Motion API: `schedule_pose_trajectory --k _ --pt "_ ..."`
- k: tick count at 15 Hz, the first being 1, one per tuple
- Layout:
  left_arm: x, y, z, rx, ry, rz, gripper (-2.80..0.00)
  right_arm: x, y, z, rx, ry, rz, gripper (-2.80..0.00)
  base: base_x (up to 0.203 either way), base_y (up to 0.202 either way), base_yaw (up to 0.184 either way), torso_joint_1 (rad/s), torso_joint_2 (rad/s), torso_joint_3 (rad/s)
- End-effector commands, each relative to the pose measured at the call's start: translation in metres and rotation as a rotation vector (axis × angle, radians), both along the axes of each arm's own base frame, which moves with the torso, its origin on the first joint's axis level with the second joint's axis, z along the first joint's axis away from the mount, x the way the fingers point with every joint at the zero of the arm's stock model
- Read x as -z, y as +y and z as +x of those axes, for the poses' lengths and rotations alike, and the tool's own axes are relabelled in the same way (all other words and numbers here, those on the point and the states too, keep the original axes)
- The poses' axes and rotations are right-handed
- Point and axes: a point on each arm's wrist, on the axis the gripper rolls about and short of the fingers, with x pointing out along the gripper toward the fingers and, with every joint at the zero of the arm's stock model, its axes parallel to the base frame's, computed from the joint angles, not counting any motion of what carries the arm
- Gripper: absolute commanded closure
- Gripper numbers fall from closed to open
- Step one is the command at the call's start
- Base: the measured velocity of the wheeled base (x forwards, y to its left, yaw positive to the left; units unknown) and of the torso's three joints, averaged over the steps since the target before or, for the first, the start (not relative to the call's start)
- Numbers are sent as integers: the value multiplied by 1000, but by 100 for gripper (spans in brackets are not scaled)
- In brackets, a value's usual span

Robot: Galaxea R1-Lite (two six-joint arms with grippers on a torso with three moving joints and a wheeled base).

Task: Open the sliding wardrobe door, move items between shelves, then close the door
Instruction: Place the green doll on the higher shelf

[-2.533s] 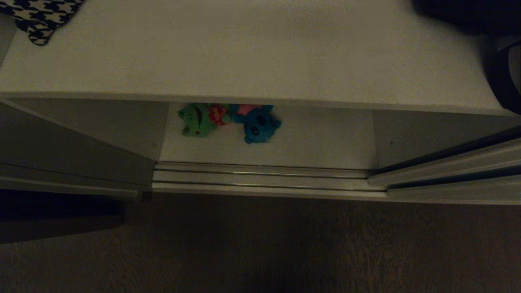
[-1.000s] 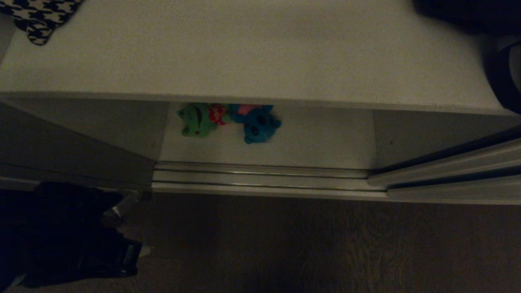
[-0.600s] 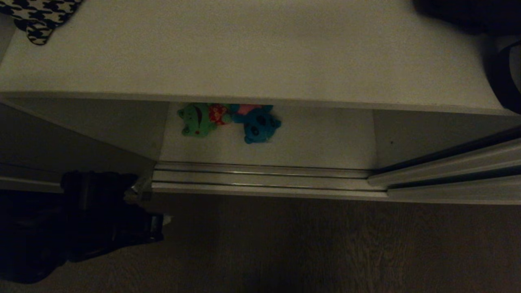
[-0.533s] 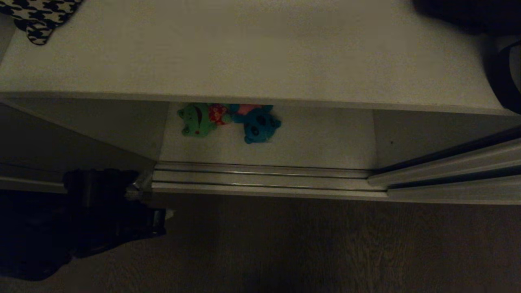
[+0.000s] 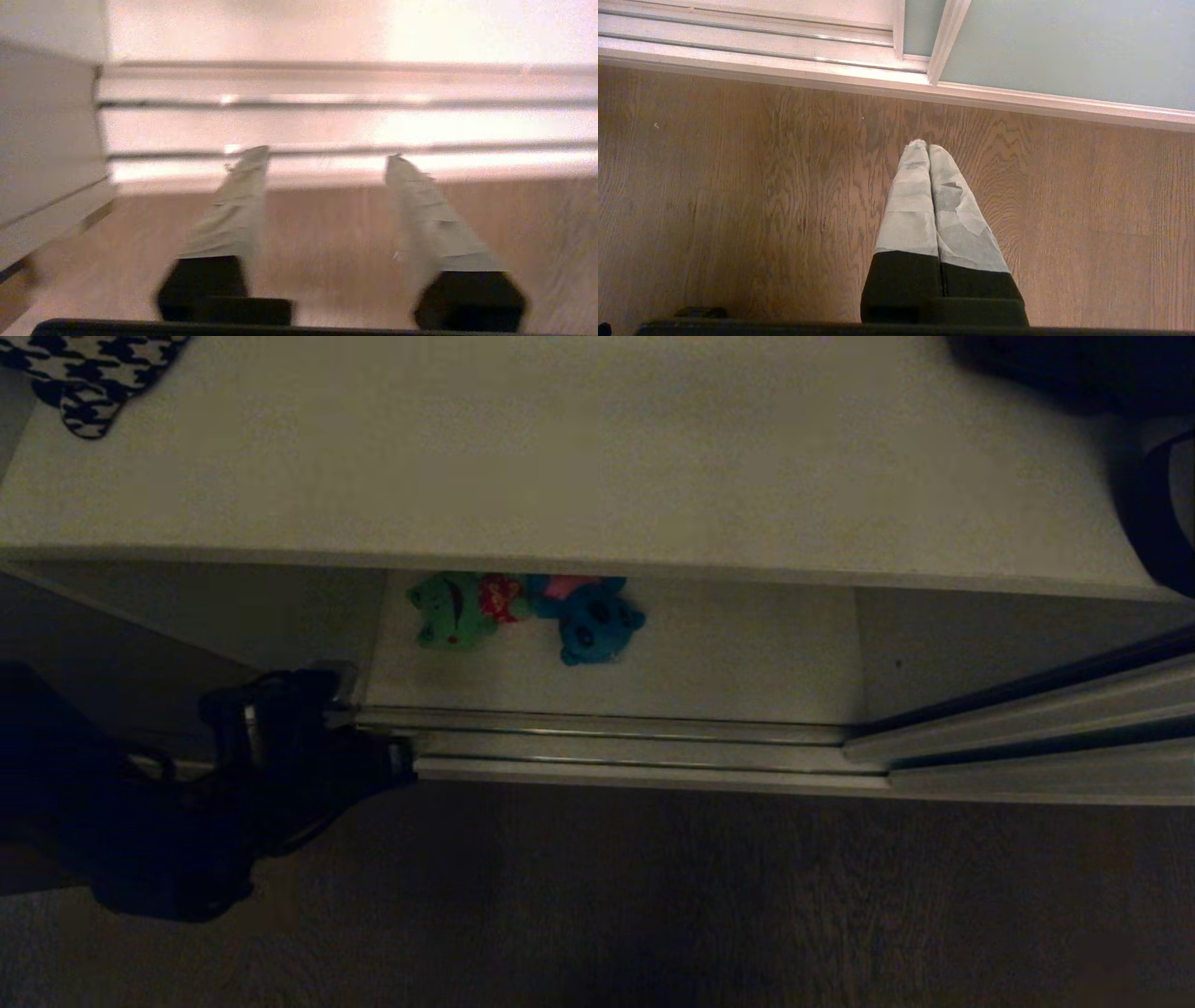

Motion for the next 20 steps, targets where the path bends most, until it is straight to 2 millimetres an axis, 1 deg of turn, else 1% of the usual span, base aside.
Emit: schedule_pose_trajectory --k 1,5,7,9,10,11,14,15,16,17,18,20 --pt "2 -3 13 -1 -17 -15 -280 0 0 0 -1 -6 0 0 0 0 0 0 0 0" --pt "-10 -4 39 -20 -212 -35 -280 0 0 0 -1 -4 0 0 0 0 0 0 0 0" --pt "-22 -4 45 -58 -276 -40 -280 0 0 0 -1 -4 0 0 0 0 0 0 0 0" --pt "-28 -3 50 -61 -314 -42 -280 0 0 0 -1 -4 0 0 0 0 0 0 0 0" --pt "-25 -4 53 -60 -315 -39 -280 0 0 0 -1 -4 0 0 0 0 0 0 0 0" --pt "-18 -4 61 -60 -321 -35 -280 0 0 0 -1 -4 0 0 0 0 0 0 0 0" --pt "-6 -7 95 -68 -445 -47 -280 0 0 0 -1 -4 0 0 0 0 0 0 0 0" --pt "-7 -7 98 -74 -477 -50 -280 0 0 0 -1 -4 0 0 0 0 0 0 0 0" --pt "-6 -7 99 -77 -473 -49 -280 0 0 0 -1 -4 0 0 0 0 0 0 0 0" --pt "-9 -7 104 -82 -479 -49 -280 0 0 0 -1 -4 0 0 0 0 0 0 0 0" --pt "-7 -7 110 -85 -480 -49 -280 0 0 0 -1 -4 0 0 0 0 0 0 0 0" --pt "3 -8 123 -87 -479 -48 -280 0 0 0 -1 -4 0 0 0 0 0 0 0 0"
